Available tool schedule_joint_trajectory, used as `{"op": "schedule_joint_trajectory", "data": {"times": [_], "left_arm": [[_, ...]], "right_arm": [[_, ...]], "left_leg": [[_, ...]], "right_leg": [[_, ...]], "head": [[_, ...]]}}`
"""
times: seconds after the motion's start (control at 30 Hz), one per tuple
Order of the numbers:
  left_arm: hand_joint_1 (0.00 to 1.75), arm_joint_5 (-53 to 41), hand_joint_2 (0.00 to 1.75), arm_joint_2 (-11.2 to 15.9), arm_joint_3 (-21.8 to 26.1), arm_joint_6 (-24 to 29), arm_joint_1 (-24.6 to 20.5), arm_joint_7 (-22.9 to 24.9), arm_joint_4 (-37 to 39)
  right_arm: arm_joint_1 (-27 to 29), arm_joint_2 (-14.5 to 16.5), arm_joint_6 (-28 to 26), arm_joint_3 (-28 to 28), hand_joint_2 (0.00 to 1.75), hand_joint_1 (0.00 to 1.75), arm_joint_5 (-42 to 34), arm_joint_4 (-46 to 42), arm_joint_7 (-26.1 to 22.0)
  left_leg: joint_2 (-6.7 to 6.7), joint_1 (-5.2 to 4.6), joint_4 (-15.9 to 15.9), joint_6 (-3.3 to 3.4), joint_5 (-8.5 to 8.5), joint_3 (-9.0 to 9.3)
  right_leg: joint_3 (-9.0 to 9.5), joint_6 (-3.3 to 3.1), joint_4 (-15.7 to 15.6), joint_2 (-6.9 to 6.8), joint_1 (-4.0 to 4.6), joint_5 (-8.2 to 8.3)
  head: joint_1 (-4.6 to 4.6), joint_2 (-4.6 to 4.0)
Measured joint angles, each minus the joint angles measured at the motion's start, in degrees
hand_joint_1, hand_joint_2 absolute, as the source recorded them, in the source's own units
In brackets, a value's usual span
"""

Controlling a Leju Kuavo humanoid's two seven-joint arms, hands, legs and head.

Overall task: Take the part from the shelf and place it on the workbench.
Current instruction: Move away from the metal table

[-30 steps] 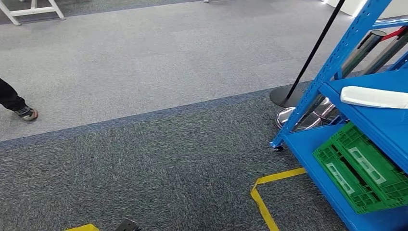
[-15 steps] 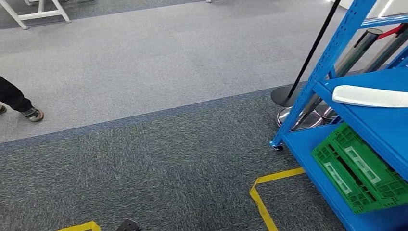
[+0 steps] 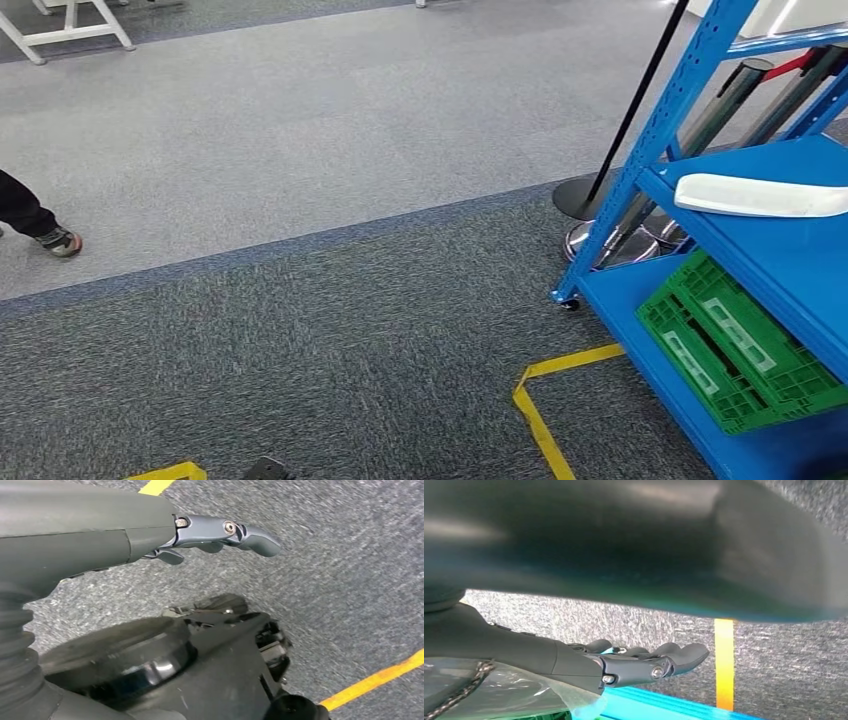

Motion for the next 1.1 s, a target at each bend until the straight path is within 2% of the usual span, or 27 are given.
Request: {"op": "schedule_joint_trajectory", "data": {"times": [0.07,0.17,0.2,0.23,0.27,0.33,0.4,0.47,0.5,0.53,0.6,0.63,0.67,0.7,0.73,0.77,0.8,0.87,0.9,0.93,1.0,1.03,1.1], "left_arm": [[0.0,0.0,1.75,0.0,0.0,-0.1,0.0,0.0,0.0],[0.0,0.0,1.75,-0.2,0.0,-0.3,0.0,-0.1,0.0],[0.0,0.0,1.75,-0.2,0.0,-0.4,0.0,-0.1,0.0],[0.0,0.0,1.75,-0.3,0.0,-0.4,0.0,-0.1,0.0],[0.0,0.0,1.75,-0.3,0.0,-0.4,0.0,-0.1,0.0],[0.0,0.0,1.75,-0.3,0.0,-0.4,0.0,-0.1,0.0],[0.0,0.0,1.75,-0.3,0.0,-0.4,0.0,-0.1,0.0],[0.0,0.0,1.75,-0.4,0.0,-0.5,-0.2,-0.1,0.1],[0.0,0.0,1.75,-0.4,0.0,-0.5,-0.3,-0.1,0.1],[0.0,0.0,1.75,-0.4,0.0,-0.5,-0.3,-0.1,0.1],[0.0,0.0,1.75,-0.4,0.0,-0.5,-0.3,-0.1,0.1],[0.0,0.0,1.75,-0.5,0.0,-0.5,-0.3,-0.1,0.1],[0.0,0.0,1.75,-0.5,0.0,-0.5,-0.2,-0.1,0.1],[0.0,0.0,1.75,-0.5,0.0,-0.5,-0.2,-0.1,0.1],[0.0,0.0,1.75,-0.5,0.0,-0.5,-0.2,-0.1,0.1],[0.0,0.0,1.75,-0.5,0.0,-0.5,-0.2,-0.1,0.1],[0.0,0.0,1.75,-0.5,0.0,-0.5,-0.2,-0.1,0.1],[0.0,0.0,1.75,-0.4,0.0,-0.5,-0.2,-0.1,0.1],[0.0,-0.1,1.75,-0.3,0.0,-0.6,-0.2,-0.1,0.1],[0.0,-0.1,1.75,-0.3,0.0,-0.6,-0.2,-0.1,0.1],[0.0,-0.1,1.75,-0.3,0.0,-0.5,-0.3,-0.1,0.1],[0.0,-0.1,1.75,-0.4,0.0,-0.5,-0.4,-0.1,0.1],[0.0,-0.1,1.75,-0.6,0.0,-0.5,-0.4,-0.1,0.1]], "right_arm": [[0.0,0.0,0.0,-0.3,0.0,0.0,0.0,0.0,-0.1],[0.0,-0.2,0.1,-0.6,0.0,0.0,0.0,0.0,-0.3],[0.0,-0.2,0.1,-0.6,0.0,0.0,0.0,0.0,-0.3],[0.1,-0.3,0.1,-0.6,0.0,0.0,0.0,0.0,-0.3],[0.1,-0.3,0.1,-0.7,0.0,0.0,0.0,0.0,-0.3],[0.0,-0.3,0.1,-0.7,0.0,0.0,0.0,0.0,-0.3],[-0.2,-0.3,0.1,-0.7,0.0,0.0,0.0,0.0,-0.4],[-0.2,-0.3,0.1,-0.7,0.0,0.0,0.0,-0.1,-0.5],[-0.1,-0.3,0.1,-0.7,0.0,0.0,0.0,-0.1,-0.5],[0.0,-0.3,0.1,-0.8,0.0,0.0,0.0,-0.1,-0.5],[-0.1,-0.4,0.1,-1.0,0.0,0.0,0.0,-0.2,-0.5],[-0.2,-0.4,0.1,-1.1,0.0,0.0,0.0,-0.2,-0.6],[-0.2,-0.4,0.1,-1.1,0.0,0.0,0.0,-0.2,-0.6],[-0.2,-0.4,0.1,-1.1,0.0,0.0,0.0,-0.2,-0.6],[-0.1,-0.4,0.1,-1.1,0.0,0.0,0.0,-0.2,-0.6],[-0.1,-0.4,0.1,-1.1,0.0,0.0,0.0,-0.2,-0.6],[0.0,-0.4,0.1,-1.1,0.0,0.0,0.0,-0.2,-0.6],[-0.1,-0.3,0.1,-1.1,0.0,0.0,0.1,-0.2,-0.6],[-0.1,-0.3,0.1,-1.2,0.0,0.0,0.1,-0.2,-0.6],[-0.1,-0.2,0.1,-1.2,0.0,0.0,0.1,-0.2,-0.6],[0.1,-0.3,0.1,-1.3,0.0,0.0,0.1,-0.2,-0.7],[0.2,-0.3,0.1,-1.3,0.0,0.0,0.1,-0.2,-0.7],[0.1,-0.3,0.1,-1.4,0.0,0.0,0.1,-0.3,-0.7]], "left_leg": [[0.26,0.42,-1.9,0.26,1.08,0.82],[1.13,0.57,-2.7,0.51,1.54,1.08],[1.52,0.62,-2.7,0.47,1.5,1.09],[1.96,0.71,-2.7,0.37,1.43,1.13],[2.41,0.85,-2.6,0.2,1.33,1.21],[3.35,1.01,-2.3,-0.46,0.91,1.47],[4.15,0.86,-2.0,-1.23,0.55,1.7],[4.9,0.78,-2.0,-1.74,0.5,1.91],[4.91,0.9,-1.9,-2.01,0.32,2.0],[4.2,1.05,-1.3,-2.28,-0.35,1.83],[1.9,1.3,3.3,-2.73,-3.4,0.03],[0.93,1.33,7.0,-2.8,-5.34,-1.58],[0.55,1.34,10.7,-2.77,-6.86,-3.25],[0.4,1.32,13.3,-2.65,-7.48,-4.45],[0.27,1.29,13.9,-2.41,-6.97,-4.82],[0.0,1.21,12.4,-2.04,-5.42,-4.22],[-0.68,1.08,8.8,-1.54,-3.16,-2.7],[-3.46,0.87,1.3,-0.5,-0.05,0.55],[-4.53,0.75,-0.9,-0.19,0.54,1.54],[-5.08,0.67,-1.8,-0.03,0.46,1.88],[-4.08,0.69,-2.7,-0.01,0.84,2.14],[-3.39,0.83,-3.5,0.0,1.21,2.45],[-1.72,1.12,-5.3,0.15,2.02,3.15]], "right_leg": [[-0.76,0.43,1.6,-0.15,0.1,-1.32],[-4.76,1.08,10.1,-0.29,-0.01,-5.56],[-5.62,1.34,11.8,-0.36,-0.07,-5.85],[-5.55,1.59,11.7,-0.51,-0.15,-5.1],[-4.44,1.86,9.4,-0.88,-0.26,-3.47],[-0.65,2.29,2.0,-2.71,-0.42,-0.25],[1.65,1.56,-2.2,-3.74,-0.3,0.78],[1.84,0.29,-2.4,-2.91,-0.07,0.81],[1.8,-0.12,-2.5,-2.44,-0.09,0.91],[1.8,-0.48,-2.6,-1.95,-0.13,1.01],[1.77,-1.1,-2.7,-0.89,-0.26,1.2],[1.73,-1.28,-2.7,-0.28,-0.22,1.24],[1.7,-1.41,-2.7,0.36,-0.14,1.28],[1.7,-1.48,-2.7,1.05,-0.04,1.3],[1.71,-1.51,-2.7,1.8,0.07,1.33],[1.73,-1.53,-2.7,2.57,0.16,1.38],[1.76,-1.53,-2.7,3.38,0.21,1.44],[1.65,-1.36,-2.7,4.84,0.13,1.62],[1.48,-1.13,-2.7,5.48,-0.03,1.77],[1.27,-0.82,-2.8,6.07,-0.23,1.93],[0.91,-0.03,-3.1,7.25,-0.45,2.32],[0.63,0.27,-3.0,6.81,-0.34,2.2],[-0.92,0.67,-0.4,3.74,-0.03,0.22]], "head": [[0.17,0.0],[0.32,0.0],[0.31,0.0],[0.3,0.0],[0.3,0.0],[0.38,0.0],[0.43,0.0],[0.39,0.0],[0.38,0.0],[0.32,0.0],[0.19,0.0],[0.13,0.0],[0.13,0.0],[0.13,0.0],[0.14,0.0],[0.15,0.0],[0.15,0.0],[0.2,0.0],[0.13,0.0],[0.08,0.0],[-0.06,0.0],[-0.01,0.0],[0.39,0.0]]}}
